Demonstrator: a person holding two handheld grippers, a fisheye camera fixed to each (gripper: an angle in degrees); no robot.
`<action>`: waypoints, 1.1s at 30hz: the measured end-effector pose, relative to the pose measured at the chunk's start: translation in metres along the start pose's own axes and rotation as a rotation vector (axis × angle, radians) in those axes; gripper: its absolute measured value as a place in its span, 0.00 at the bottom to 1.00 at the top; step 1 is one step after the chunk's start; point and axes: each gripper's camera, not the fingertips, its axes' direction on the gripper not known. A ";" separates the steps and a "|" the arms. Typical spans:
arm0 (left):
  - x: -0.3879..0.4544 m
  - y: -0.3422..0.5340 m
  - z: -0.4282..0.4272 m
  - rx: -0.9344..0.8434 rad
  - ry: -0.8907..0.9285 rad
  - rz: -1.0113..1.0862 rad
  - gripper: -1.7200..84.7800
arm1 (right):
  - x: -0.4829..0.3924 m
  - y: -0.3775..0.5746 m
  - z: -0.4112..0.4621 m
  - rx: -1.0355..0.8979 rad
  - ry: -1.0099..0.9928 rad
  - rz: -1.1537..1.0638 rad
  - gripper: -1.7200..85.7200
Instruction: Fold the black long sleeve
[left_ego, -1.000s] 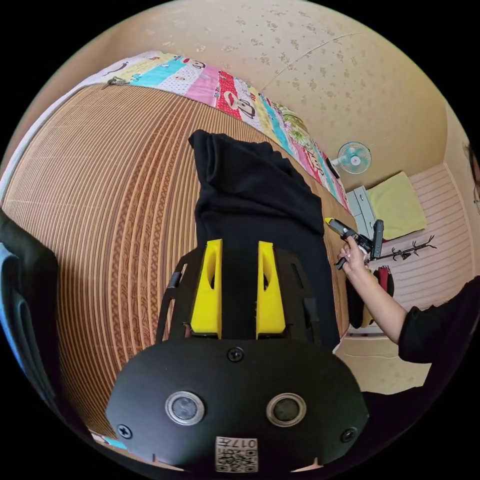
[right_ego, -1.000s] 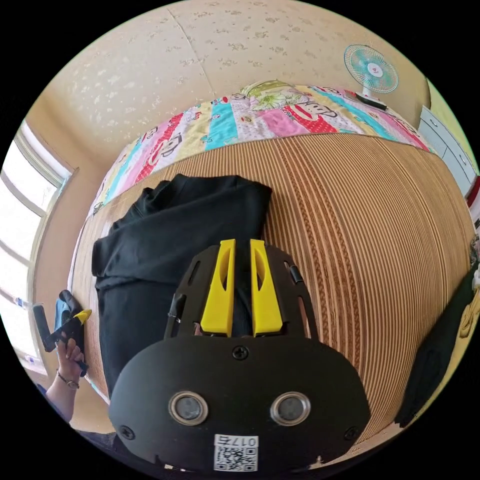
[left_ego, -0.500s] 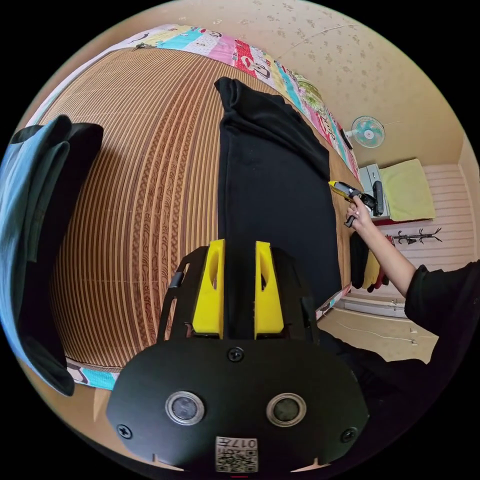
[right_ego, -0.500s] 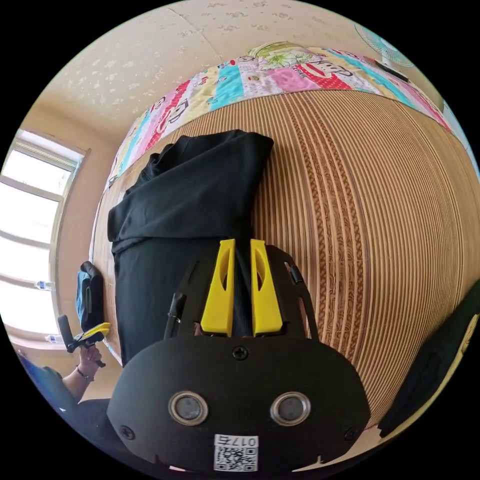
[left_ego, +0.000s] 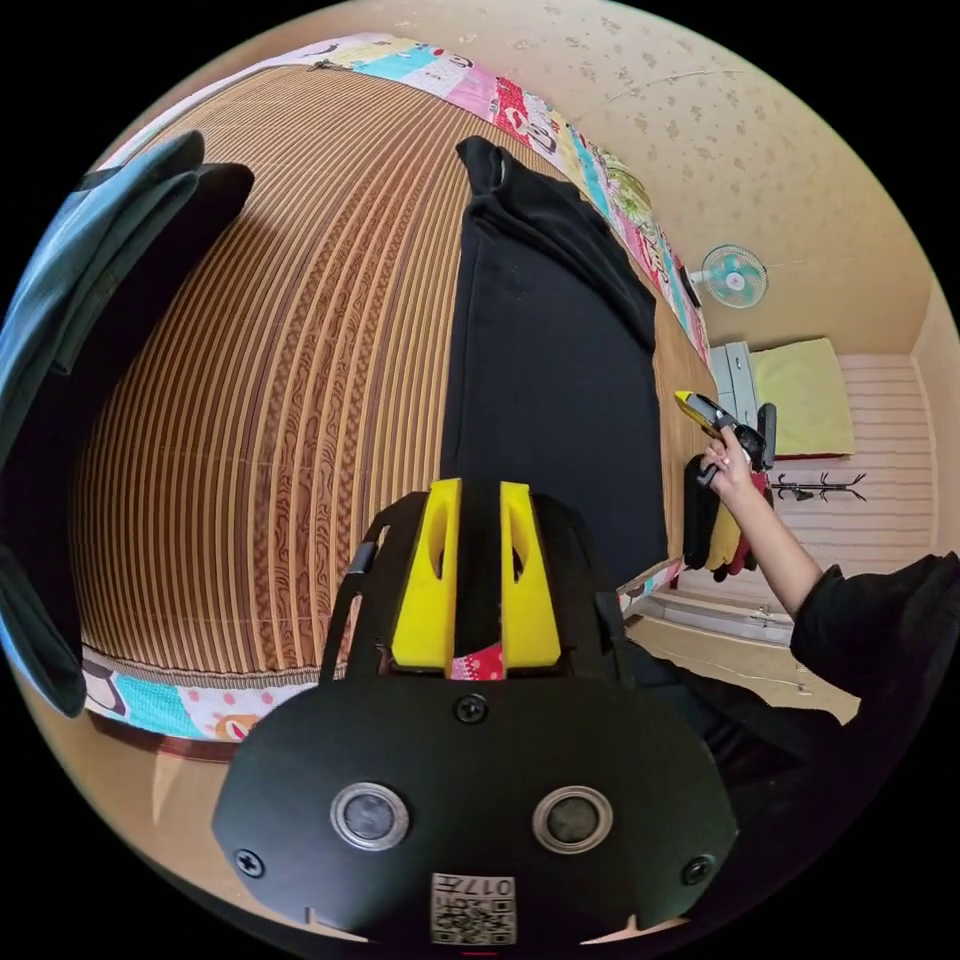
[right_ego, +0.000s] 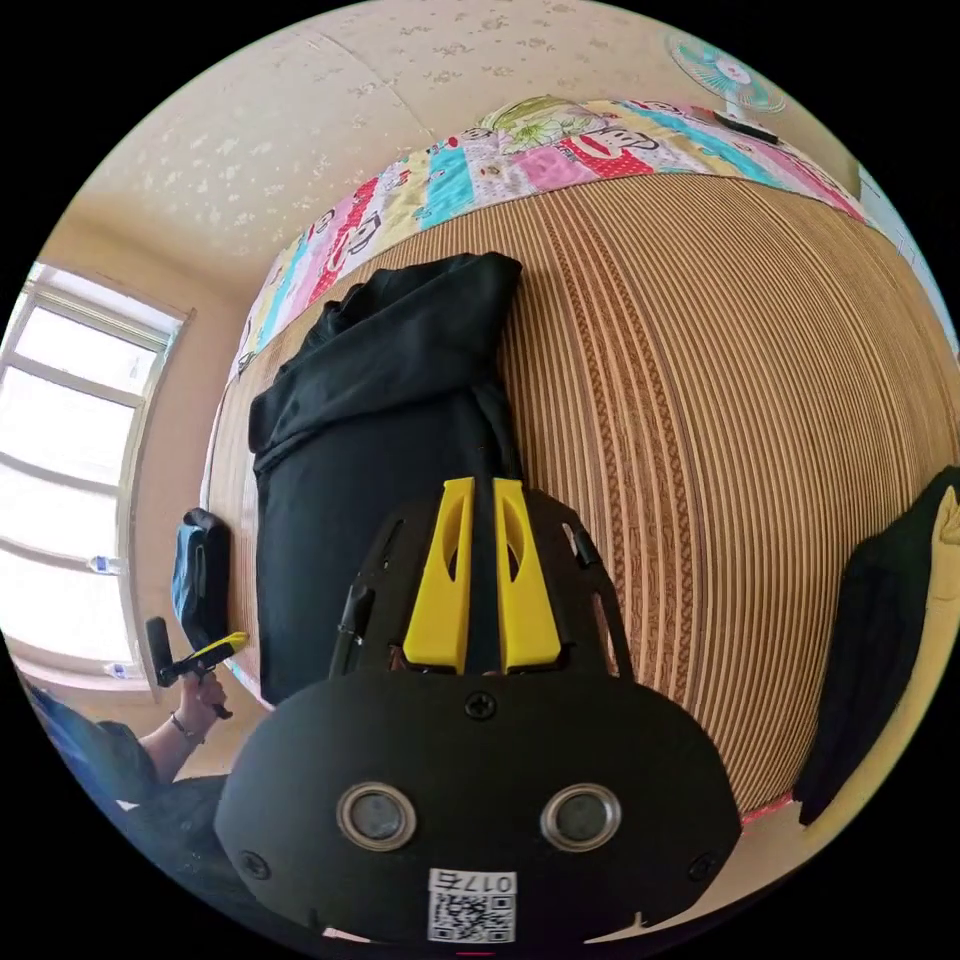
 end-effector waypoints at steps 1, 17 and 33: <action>0.000 0.003 0.002 -0.050 -0.033 -0.013 0.12 | 0.004 0.011 -0.002 -0.027 0.008 -0.005 0.07; -0.025 0.009 -0.002 -0.280 -0.085 -0.223 0.12 | 0.129 0.163 -0.012 -0.369 -0.123 0.191 0.12; -0.106 0.043 -0.105 -0.352 0.480 -0.364 0.06 | 0.222 0.184 -0.074 -0.489 -0.415 0.127 0.05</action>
